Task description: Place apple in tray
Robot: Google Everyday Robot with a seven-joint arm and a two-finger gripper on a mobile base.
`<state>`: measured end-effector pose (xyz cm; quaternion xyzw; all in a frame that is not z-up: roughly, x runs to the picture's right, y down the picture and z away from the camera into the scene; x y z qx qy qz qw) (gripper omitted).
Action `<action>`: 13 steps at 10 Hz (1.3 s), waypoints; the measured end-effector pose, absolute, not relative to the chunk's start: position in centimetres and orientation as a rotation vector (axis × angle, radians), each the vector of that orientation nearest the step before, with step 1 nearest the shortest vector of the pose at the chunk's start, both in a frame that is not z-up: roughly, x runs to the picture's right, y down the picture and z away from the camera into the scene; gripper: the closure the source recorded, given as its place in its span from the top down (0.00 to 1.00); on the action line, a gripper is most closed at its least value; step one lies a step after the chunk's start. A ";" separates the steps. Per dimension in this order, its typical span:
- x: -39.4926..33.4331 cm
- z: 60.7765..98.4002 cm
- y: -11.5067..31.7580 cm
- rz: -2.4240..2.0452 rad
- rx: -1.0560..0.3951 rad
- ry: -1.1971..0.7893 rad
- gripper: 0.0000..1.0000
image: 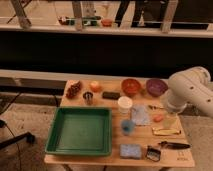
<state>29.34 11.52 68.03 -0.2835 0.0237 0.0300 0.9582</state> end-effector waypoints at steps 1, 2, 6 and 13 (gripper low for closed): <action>29.3 68.0 11.5 0.061 -0.575 0.048 0.80; 29.3 68.0 11.5 0.061 -0.575 0.048 0.80; 29.3 68.0 11.5 0.061 -0.575 0.048 0.80; 29.3 68.5 11.4 0.073 -0.568 0.035 0.80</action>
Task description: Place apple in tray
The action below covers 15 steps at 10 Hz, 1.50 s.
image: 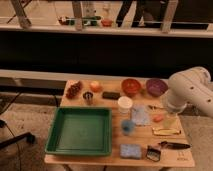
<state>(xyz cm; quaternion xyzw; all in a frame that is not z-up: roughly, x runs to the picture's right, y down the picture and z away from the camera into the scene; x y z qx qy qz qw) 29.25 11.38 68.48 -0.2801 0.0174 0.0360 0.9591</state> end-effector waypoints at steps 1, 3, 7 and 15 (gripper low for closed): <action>28.4 69.6 10.6 0.077 -0.560 0.014 0.80; 26.5 71.9 9.1 0.066 -0.552 -0.021 0.80; 23.1 76.2 5.8 0.020 -0.533 -0.076 0.80; 21.6 77.5 4.5 -0.001 -0.528 -0.101 0.80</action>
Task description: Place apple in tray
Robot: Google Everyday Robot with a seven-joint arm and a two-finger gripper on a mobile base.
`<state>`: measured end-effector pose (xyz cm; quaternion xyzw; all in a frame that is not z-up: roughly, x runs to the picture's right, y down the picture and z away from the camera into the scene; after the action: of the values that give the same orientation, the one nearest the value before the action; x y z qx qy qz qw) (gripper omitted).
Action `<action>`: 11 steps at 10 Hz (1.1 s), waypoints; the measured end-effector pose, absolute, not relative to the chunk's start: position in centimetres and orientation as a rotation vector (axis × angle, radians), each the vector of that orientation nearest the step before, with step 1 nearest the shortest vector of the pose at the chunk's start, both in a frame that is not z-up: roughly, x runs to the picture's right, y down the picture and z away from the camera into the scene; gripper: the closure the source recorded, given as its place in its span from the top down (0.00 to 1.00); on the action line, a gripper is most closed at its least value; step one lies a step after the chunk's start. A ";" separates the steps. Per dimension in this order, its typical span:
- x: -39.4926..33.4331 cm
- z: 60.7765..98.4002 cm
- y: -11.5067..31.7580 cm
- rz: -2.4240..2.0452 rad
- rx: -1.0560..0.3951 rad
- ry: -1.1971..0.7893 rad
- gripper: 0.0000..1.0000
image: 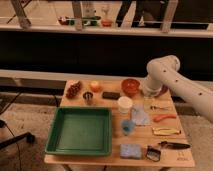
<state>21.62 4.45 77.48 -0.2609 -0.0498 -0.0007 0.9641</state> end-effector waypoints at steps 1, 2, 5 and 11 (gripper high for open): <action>21.2 77.6 4.2 -0.006 -0.505 -0.111 0.80; 19.9 78.6 3.5 -0.024 -0.474 -0.126 0.80; 15.3 80.8 1.3 -0.063 -0.445 -0.174 0.80; 8.3 84.7 -3.0 -0.166 -0.396 -0.299 0.80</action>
<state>8.27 -3.04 84.71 -0.1957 -0.1478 -0.0823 0.9660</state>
